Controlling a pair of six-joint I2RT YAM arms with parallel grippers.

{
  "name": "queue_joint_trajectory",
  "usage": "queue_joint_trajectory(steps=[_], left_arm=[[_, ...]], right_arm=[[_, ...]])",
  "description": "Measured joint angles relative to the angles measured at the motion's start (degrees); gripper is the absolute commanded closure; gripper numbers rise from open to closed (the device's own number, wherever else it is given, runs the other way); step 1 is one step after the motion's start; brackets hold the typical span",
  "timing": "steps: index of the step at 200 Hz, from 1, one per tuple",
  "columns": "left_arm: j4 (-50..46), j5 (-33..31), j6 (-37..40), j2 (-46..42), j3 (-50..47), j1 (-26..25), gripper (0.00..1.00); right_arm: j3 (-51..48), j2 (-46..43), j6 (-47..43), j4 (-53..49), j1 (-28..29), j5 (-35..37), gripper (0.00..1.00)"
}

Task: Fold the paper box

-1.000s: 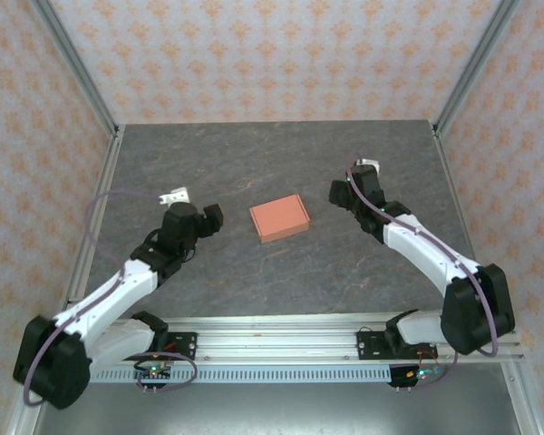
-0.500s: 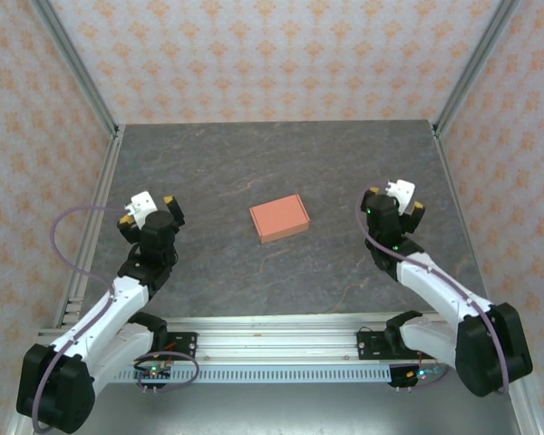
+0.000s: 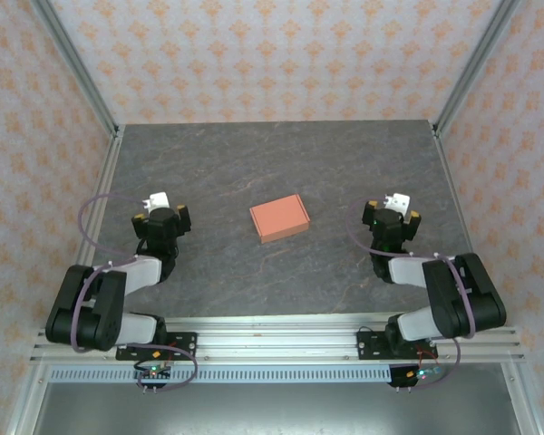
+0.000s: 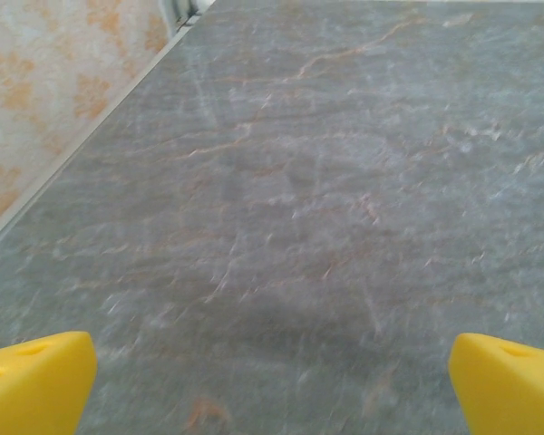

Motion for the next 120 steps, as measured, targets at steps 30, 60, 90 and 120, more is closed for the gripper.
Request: queue_joint_trajectory(steps=[30,60,90,120], left_arm=[[4.96,7.72,2.40,6.58,1.14,1.01,0.00],[5.05,11.45,3.26,7.21,3.13,1.40,0.00],[5.05,12.00,3.41,7.21,3.58,1.44,0.00],[5.05,12.50,3.41,7.21,3.58,1.42,0.00]], right_arm=[[-0.81,3.65,-0.22,6.14,-2.34,-5.38,0.01],[1.60,5.49,0.48,3.30,-3.76,-8.79,0.01],[4.92,5.57,1.62,1.05,-6.58,-11.21,0.01],[5.03,5.57,2.10,-0.13,-6.64,-12.44,0.01]])
